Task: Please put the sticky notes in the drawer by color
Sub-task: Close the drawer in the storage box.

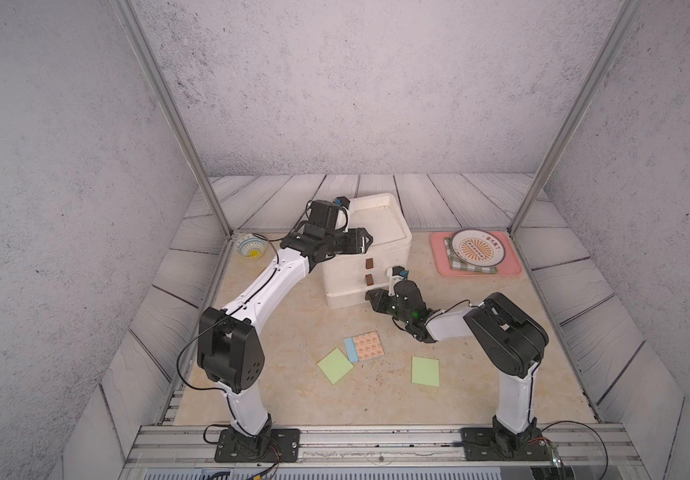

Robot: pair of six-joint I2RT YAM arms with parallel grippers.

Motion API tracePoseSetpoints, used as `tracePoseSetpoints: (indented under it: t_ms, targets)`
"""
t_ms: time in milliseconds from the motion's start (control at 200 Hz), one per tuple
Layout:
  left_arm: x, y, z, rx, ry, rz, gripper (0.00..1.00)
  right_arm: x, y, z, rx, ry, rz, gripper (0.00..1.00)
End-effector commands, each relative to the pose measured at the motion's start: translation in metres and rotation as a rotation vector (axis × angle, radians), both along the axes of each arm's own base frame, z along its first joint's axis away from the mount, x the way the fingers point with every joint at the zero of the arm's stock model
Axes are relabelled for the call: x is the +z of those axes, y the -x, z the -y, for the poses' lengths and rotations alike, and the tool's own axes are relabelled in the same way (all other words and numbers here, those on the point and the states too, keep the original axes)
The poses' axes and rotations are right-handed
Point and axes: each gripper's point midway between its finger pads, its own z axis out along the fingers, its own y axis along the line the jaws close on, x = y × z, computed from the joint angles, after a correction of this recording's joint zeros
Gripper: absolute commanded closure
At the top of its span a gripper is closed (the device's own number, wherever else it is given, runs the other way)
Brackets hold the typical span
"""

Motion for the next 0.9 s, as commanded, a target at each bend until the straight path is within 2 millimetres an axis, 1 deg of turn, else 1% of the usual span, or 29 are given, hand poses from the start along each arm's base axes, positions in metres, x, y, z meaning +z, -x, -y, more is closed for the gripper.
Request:
tracePoseSetpoints:
  t_ms: [0, 105, 145, 325, 385, 475, 550, 615, 666, 711, 821, 846, 896]
  targets:
    - [-0.071, 0.043, -0.018, 0.007, -0.11, -0.301, 0.31, 0.017, 0.006, 0.012, -0.067, -0.006, 0.079, 0.78]
    - [-0.06, 0.047, -0.015, 0.003, -0.067, -0.294, 0.31, 0.026, 0.022, 0.033, -0.162, 0.033, 0.138, 0.77]
    - [-0.056, 0.048, -0.014, 0.0, -0.053, -0.294, 0.31, 0.029, 0.027, 0.034, -0.169, 0.036, 0.149, 0.76]
    - [-0.036, 0.052, -0.016, -0.006, -0.045, -0.262, 0.31, 0.036, 0.041, 0.022, -0.1, 0.032, 0.16, 0.7]
    - [-0.032, 0.051, -0.018, -0.003, -0.053, -0.25, 0.31, 0.042, 0.044, 0.019, -0.081, 0.019, 0.161, 0.67]
    - [-0.033, 0.049, -0.02, -0.001, -0.078, -0.248, 0.31, 0.055, 0.046, 0.012, -0.044, -0.007, 0.162, 0.59]
    - [-0.032, 0.045, -0.021, -0.008, -0.099, -0.25, 0.3, 0.067, 0.048, 0.011, -0.013, -0.034, 0.159, 0.46]
    - [-0.031, 0.042, -0.021, -0.014, -0.114, -0.258, 0.3, 0.072, 0.052, 0.008, 0.068, -0.068, 0.096, 0.45]
    - [-0.027, 0.041, -0.02, -0.022, -0.12, -0.256, 0.3, 0.076, 0.057, 0.009, 0.13, -0.085, 0.055, 0.44]
    - [-0.024, 0.039, -0.02, -0.025, -0.119, -0.249, 0.3, 0.078, 0.06, 0.013, 0.145, -0.071, 0.036, 0.44]
    - [-0.017, 0.036, -0.02, -0.029, -0.112, -0.24, 0.29, 0.078, 0.067, 0.026, 0.173, 0.032, -0.008, 0.44]
    - [-0.017, 0.035, -0.02, -0.028, -0.112, -0.238, 0.29, 0.078, 0.067, 0.03, 0.17, 0.065, -0.015, 0.41]
    - [-0.017, 0.034, -0.021, -0.029, -0.11, -0.242, 0.29, 0.079, 0.067, 0.031, 0.202, 0.101, -0.026, 0.41]
